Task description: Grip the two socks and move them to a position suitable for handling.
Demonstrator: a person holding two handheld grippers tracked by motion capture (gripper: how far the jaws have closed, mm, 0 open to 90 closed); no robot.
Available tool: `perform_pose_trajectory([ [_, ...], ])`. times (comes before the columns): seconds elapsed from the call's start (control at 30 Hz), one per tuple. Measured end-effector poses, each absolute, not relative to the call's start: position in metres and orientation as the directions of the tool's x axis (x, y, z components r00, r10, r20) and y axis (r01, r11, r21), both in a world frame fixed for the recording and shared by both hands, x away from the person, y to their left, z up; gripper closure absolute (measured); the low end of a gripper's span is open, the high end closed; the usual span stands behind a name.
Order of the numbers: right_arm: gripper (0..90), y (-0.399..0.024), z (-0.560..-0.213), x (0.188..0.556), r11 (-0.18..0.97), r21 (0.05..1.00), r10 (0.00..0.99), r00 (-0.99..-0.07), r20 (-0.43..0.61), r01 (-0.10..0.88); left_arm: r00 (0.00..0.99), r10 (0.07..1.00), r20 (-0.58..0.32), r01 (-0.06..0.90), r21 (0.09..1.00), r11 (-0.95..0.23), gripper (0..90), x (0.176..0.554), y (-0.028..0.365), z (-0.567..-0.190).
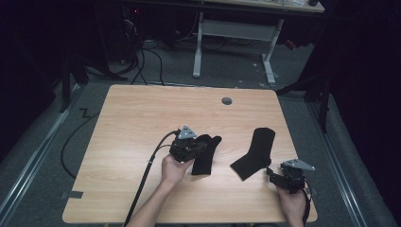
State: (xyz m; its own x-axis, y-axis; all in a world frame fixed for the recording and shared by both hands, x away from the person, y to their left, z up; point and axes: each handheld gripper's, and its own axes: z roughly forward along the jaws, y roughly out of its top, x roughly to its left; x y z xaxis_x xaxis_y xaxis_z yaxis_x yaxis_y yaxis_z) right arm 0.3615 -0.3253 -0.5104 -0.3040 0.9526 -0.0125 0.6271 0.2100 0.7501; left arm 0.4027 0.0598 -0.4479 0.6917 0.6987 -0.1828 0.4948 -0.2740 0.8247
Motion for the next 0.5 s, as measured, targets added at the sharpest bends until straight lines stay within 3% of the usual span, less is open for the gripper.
perform_pose_trajectory([
  [0.27, 39.4, -0.324, -0.510, 0.362, 0.219, 0.751, 0.948, -0.318, -0.012, 0.623, 0.681, 0.711, -0.174, 0.514, 0.806, -0.295, 82.0, 0.401, 0.058, -0.464],
  [0.33, 48.1, -0.324, -0.510, 0.361, 0.225, 0.756, 0.943, -0.331, -0.012, 0.614, 0.682, 0.712, -0.168, 0.519, 0.797, -0.309, 81.6, 0.400, 0.057, -0.470],
  [0.5, 58.5, -0.325, -0.510, 0.361, 0.218, 0.761, 0.942, -0.334, -0.002, 0.611, 0.683, 0.713, -0.159, 0.522, 0.789, -0.325, 80.5, 0.399, 0.055, -0.475],
])
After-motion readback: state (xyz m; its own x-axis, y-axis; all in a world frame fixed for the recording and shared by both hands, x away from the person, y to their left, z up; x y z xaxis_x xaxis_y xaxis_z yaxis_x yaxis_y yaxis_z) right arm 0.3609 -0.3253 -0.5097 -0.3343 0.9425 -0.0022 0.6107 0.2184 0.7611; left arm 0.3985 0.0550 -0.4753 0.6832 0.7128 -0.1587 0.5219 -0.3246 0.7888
